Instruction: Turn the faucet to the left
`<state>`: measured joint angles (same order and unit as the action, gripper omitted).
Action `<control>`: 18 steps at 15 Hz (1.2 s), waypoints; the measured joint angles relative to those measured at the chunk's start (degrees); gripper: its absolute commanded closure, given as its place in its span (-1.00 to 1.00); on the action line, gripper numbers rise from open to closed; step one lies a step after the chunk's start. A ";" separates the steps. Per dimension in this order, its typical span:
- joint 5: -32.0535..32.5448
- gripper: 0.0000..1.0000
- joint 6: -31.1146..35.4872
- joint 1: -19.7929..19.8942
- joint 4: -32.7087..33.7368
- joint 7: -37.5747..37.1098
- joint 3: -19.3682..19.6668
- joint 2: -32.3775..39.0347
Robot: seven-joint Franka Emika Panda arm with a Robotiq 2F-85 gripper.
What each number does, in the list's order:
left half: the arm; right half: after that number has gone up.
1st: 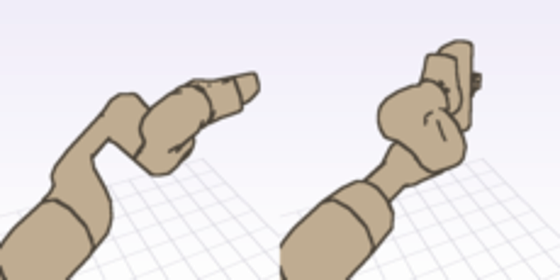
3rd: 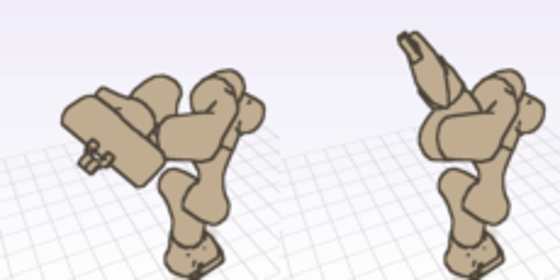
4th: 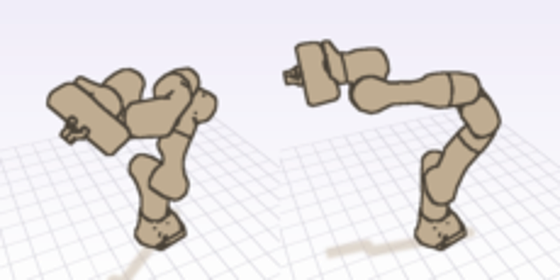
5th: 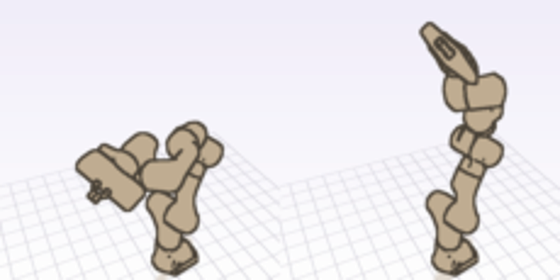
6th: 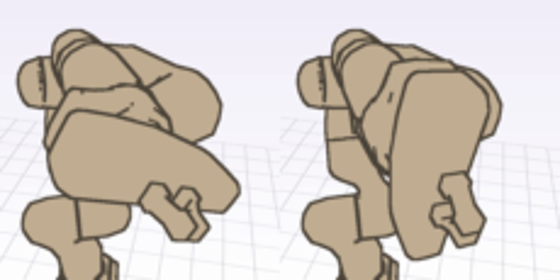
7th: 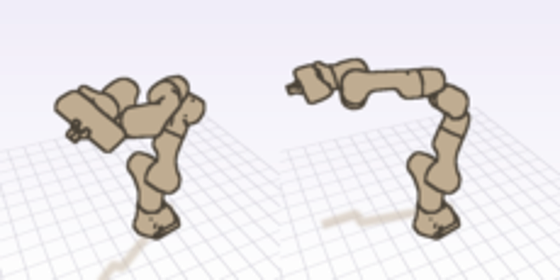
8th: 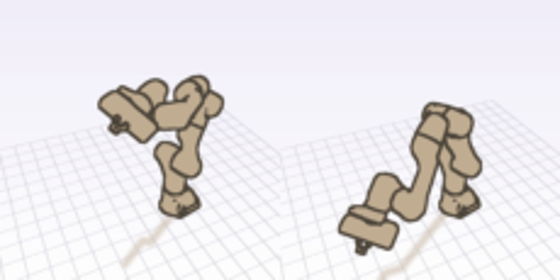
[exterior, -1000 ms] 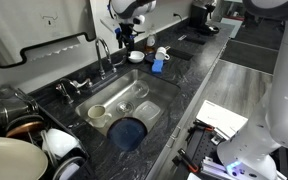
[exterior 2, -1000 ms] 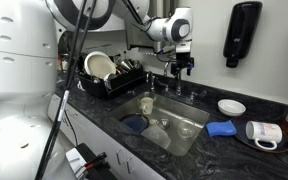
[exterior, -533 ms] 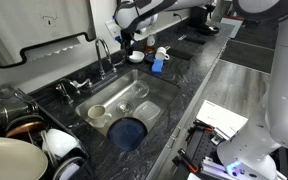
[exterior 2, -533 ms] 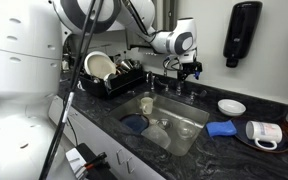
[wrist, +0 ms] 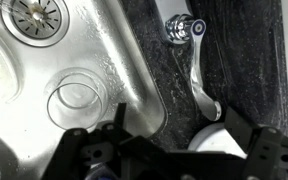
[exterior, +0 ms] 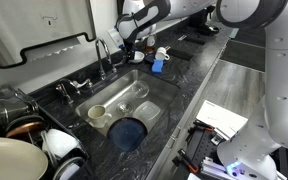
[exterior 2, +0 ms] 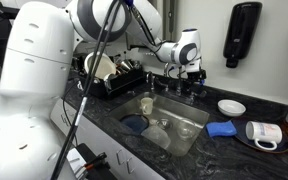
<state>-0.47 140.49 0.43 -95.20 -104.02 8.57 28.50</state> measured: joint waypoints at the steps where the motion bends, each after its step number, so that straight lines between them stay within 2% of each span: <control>1: -0.01 -1.00 0.17 0.19 0.86 0.97 0.01 0.92; 7: -0.06 -1.00 0.15 0.99 7.24 4.19 0.24 6.94; 8: -0.05 -0.50 0.05 0.99 8.16 4.19 0.41 7.72; 10: 0.06 -0.32 -1.34 0.85 10.21 4.03 1.20 9.25; 18: 1.71 0.82 -12.53 0.78 17.34 1.26 4.58 13.19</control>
<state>1.23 127.96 1.21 -77.86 -102.75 13.15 41.69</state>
